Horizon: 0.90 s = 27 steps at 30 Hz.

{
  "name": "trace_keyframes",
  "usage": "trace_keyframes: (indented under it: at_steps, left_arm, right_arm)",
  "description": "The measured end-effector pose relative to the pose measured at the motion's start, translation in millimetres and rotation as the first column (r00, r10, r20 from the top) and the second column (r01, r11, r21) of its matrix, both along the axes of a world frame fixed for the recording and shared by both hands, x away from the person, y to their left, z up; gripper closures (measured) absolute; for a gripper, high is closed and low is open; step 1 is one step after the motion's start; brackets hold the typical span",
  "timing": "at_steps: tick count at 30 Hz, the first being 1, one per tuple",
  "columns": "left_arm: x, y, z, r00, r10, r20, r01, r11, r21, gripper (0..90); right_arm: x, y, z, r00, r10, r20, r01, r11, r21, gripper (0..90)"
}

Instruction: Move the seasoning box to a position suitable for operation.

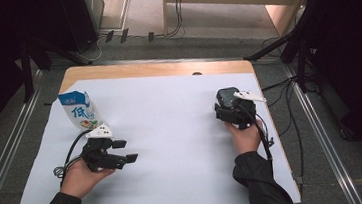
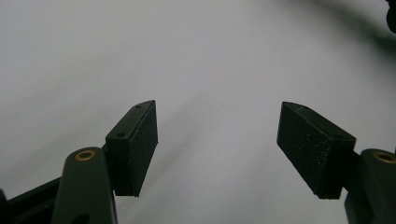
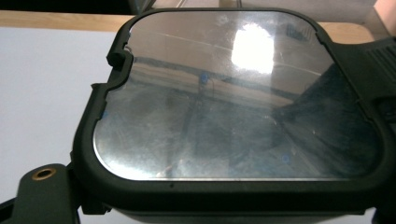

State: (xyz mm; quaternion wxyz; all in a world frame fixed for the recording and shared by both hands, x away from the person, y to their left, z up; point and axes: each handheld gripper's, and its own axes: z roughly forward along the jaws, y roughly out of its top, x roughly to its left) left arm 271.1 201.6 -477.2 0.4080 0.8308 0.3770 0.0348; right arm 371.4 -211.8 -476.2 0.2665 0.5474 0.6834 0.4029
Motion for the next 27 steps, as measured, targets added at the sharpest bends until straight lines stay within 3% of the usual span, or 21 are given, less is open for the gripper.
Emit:
trace_keyframes:
  at_steps: [9, 13, 14, 21, 24, 26, 27]
  left_arm:
    - [3.7, -0.2, 1.8, 0.9999, -0.001, 0.014, 0.001, 1.0000, -0.002, 28.5]
    - [4.7, 0.4, 2.8, 0.9997, 0.003, 0.022, -0.003, 1.0000, -0.002, 28.3]
    - [5.1, 0.3, 2.7, 0.9996, 0.010, 0.025, -0.010, 0.9999, -0.005, 28.3]
    - [7.2, 1.5, 2.3, 0.9991, 0.018, 0.039, -0.019, 0.9998, 0.008, 28.3]
    - [8.2, 1.0, 1.5, 0.9988, 0.022, 0.044, -0.023, 0.9996, 0.013, 28.4]
    - [8.6, 1.2, 1.5, 0.9989, 0.020, 0.041, -0.021, 0.9996, 0.021, 28.4]
    - [8.8, 0.8, 0.9, 0.9989, 0.021, 0.041, -0.022, 0.9996, 0.018, 28.4]
  right_arm:
    - [-18.3, 27.4, 0.6, 0.9958, 0.091, -0.011, -0.091, 0.996, 0.019, 16.3]
    - [-27.9, 46.7, -0.4, 0.9889, 0.148, -0.015, -0.147, 0.989, 0.018, 16.3]
    - [-32.9, 56.2, -0.7, 0.9840, 0.177, -0.014, -0.177, 0.984, 0.016, 16.3]
    - [-42.8, 78.4, -4.4, 0.9698, 0.243, -0.023, -0.242, 0.970, 0.010, 16.3]
    - [-47.6, 93.4, -8.9, 0.9583, 0.284, -0.031, -0.284, 0.959, 0.008, 16.3]
    - [-48.5, 96.4, -9.6, 0.9568, 0.289, -0.032, -0.289, 0.957, 0.009, 16.3]
    - [-51.0, 104.9, -11.3, 0.9498, 0.311, -0.035, -0.311, 0.950, 0.008, 16.3]
